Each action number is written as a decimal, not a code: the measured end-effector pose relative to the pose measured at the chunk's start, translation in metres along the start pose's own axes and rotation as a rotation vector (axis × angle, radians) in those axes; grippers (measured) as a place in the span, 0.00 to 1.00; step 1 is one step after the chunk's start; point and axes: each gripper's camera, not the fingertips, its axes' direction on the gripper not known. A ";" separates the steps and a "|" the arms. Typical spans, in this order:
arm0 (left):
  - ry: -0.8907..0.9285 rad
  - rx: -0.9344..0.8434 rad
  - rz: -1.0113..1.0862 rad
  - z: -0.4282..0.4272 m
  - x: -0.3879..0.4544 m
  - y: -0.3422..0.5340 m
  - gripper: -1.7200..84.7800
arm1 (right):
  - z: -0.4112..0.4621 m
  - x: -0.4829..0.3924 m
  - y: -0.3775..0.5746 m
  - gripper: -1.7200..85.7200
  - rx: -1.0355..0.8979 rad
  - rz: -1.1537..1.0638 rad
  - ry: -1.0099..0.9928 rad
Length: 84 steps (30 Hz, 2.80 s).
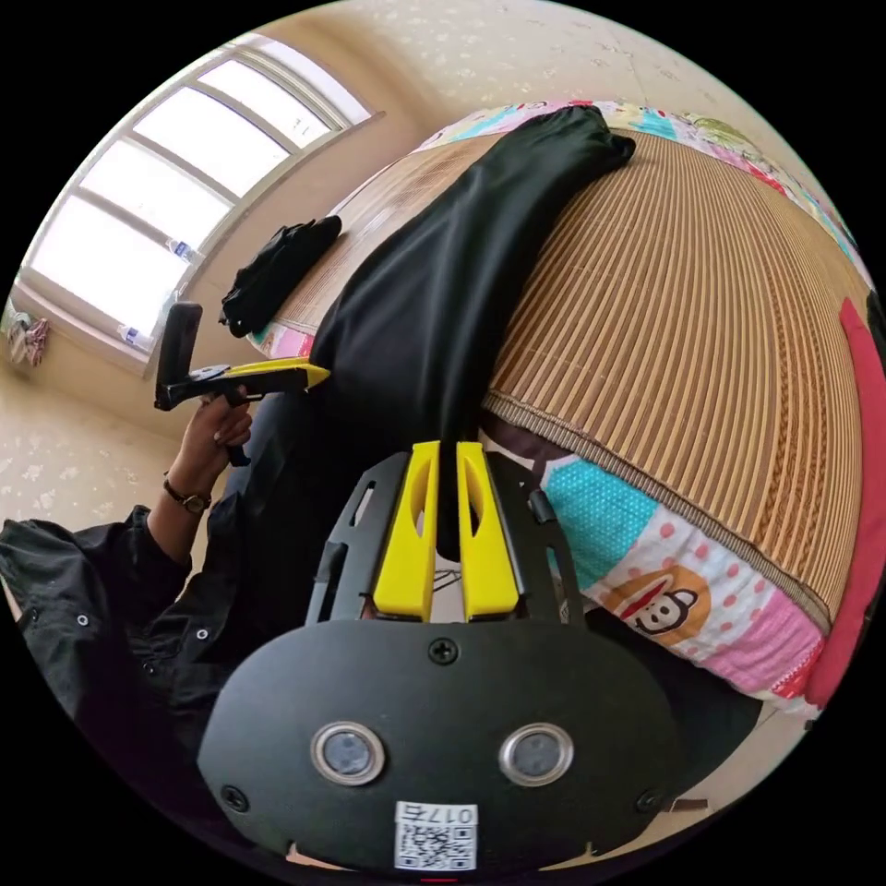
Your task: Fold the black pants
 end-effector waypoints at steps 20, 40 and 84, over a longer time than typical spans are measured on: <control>0.290 0.050 -0.061 -0.006 -0.034 -0.050 0.15 | -0.063 0.068 0.030 0.12 0.130 0.122 -0.277; 0.435 0.118 -0.020 -0.019 -0.053 -0.017 0.15 | -0.090 0.084 0.086 0.15 0.194 0.129 -0.482; 0.619 1.004 0.755 -0.484 0.294 -0.003 0.06 | -0.558 -0.179 0.141 0.03 0.954 -0.557 -0.492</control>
